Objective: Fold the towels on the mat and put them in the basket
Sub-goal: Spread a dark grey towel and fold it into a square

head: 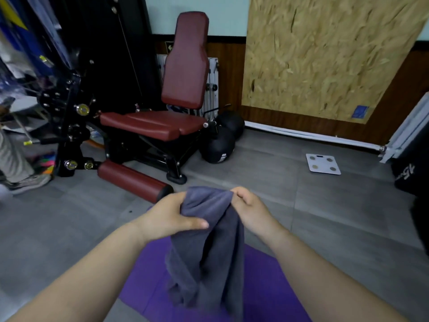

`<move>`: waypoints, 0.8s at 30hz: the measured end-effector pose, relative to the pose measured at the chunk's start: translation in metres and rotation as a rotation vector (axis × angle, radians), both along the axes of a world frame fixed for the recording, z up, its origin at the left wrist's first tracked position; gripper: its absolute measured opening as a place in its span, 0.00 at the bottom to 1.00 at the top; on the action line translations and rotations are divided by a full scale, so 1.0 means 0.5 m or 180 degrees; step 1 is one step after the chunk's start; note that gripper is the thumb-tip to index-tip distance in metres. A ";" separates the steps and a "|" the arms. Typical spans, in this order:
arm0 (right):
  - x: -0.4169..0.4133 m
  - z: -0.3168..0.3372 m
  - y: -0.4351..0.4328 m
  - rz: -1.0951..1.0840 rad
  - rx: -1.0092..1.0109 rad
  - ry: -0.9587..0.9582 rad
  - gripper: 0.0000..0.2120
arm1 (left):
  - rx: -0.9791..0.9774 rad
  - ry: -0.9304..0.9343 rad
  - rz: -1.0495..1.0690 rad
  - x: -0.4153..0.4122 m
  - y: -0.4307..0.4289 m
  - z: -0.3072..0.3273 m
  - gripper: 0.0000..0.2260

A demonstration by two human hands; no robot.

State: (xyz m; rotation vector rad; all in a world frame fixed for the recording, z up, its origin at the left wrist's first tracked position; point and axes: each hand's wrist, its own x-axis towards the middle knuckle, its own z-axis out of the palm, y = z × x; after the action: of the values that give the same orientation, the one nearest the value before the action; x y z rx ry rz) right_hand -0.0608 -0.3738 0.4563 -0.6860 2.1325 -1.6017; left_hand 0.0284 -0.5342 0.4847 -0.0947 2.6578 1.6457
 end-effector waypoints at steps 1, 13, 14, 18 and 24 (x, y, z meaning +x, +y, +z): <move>-0.008 0.005 -0.024 -0.0026 0.0000 0.0076 0.16 | 0.0014 0.0128 0.0130 -0.010 -0.027 0.000 0.10; -0.010 -0.039 -0.332 -0.0838 0.0099 -0.0009 0.18 | 0.1625 -0.0771 0.0148 -0.103 -0.348 -0.029 0.09; -0.004 -0.038 -0.342 -0.0954 0.0076 -0.0049 0.18 | 0.1501 -0.0727 0.0285 -0.109 -0.358 -0.034 0.10; 0.020 -0.034 -0.362 -0.0687 0.0528 0.0132 0.17 | 0.1150 -0.0171 0.0219 -0.120 -0.381 -0.022 0.12; 0.055 -0.066 -0.344 -0.0223 0.2419 0.0268 0.15 | 0.1685 0.0459 0.0502 -0.123 -0.444 0.021 0.12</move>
State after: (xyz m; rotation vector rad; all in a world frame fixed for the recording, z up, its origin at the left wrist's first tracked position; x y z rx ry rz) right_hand -0.0333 -0.5460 0.4232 -0.4226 2.5808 -0.6754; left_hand -0.0332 -0.7564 0.4950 -0.1861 2.2501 2.4276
